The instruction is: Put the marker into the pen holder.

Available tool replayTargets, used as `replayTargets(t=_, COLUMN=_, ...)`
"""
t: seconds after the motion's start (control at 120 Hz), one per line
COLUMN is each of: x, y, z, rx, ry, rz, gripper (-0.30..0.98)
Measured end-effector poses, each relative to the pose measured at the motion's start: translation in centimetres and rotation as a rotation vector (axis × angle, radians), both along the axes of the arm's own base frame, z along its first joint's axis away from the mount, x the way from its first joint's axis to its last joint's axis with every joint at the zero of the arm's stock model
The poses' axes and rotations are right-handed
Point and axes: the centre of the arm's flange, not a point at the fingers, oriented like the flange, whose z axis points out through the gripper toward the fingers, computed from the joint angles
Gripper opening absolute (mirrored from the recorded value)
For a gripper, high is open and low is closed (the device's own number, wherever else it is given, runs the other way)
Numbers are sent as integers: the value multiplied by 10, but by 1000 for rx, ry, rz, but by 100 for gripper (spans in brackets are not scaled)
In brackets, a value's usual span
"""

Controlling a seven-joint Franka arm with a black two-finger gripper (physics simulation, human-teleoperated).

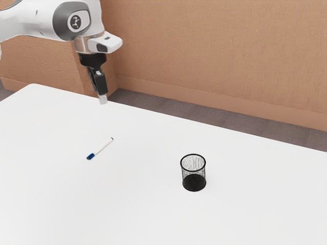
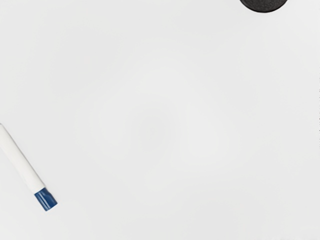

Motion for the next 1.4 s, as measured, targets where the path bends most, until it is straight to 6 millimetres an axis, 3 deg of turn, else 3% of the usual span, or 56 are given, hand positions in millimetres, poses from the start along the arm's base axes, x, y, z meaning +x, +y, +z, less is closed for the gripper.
replayTargets(t=0.183, x=2, y=1, z=1, rx=1, ry=-3, rz=-39, gripper=69)
replayTargets(t=0.25, x=3, y=17, z=-17, rx=-2, ry=26, rz=-13, gripper=68)
replayTargets(t=0.342, x=-14, y=48, z=-71, rx=-7, ry=70, rz=61, gripper=69)
replayTargets(t=0.417, x=-15, y=67, z=-94, rx=-3, ry=52, rz=110, gripper=69)
replayTargets(t=0.617, x=-6, y=93, z=-110, rx=12, ry=-27, rz=183, gripper=69)
replayTargets(t=0.767, x=15, y=95, z=-156, rx=32, ry=-45, rz=267, gripper=66)
replayTargets(t=0.867, x=24, y=108, z=-172, rx=42, ry=-61, rz=363, gripper=51)
replayTargets(t=1.042, x=66, y=116, z=-204, rx=74, ry=-87, rz=474, gripper=35)
replayTargets(t=1.192, x=93, y=131, z=-244, rx=102, ry=-80, rz=557, gripper=29)
replayTargets(t=1.4, x=110, y=154, z=-288, rx=127, ry=-64, rz=647, gripper=27)
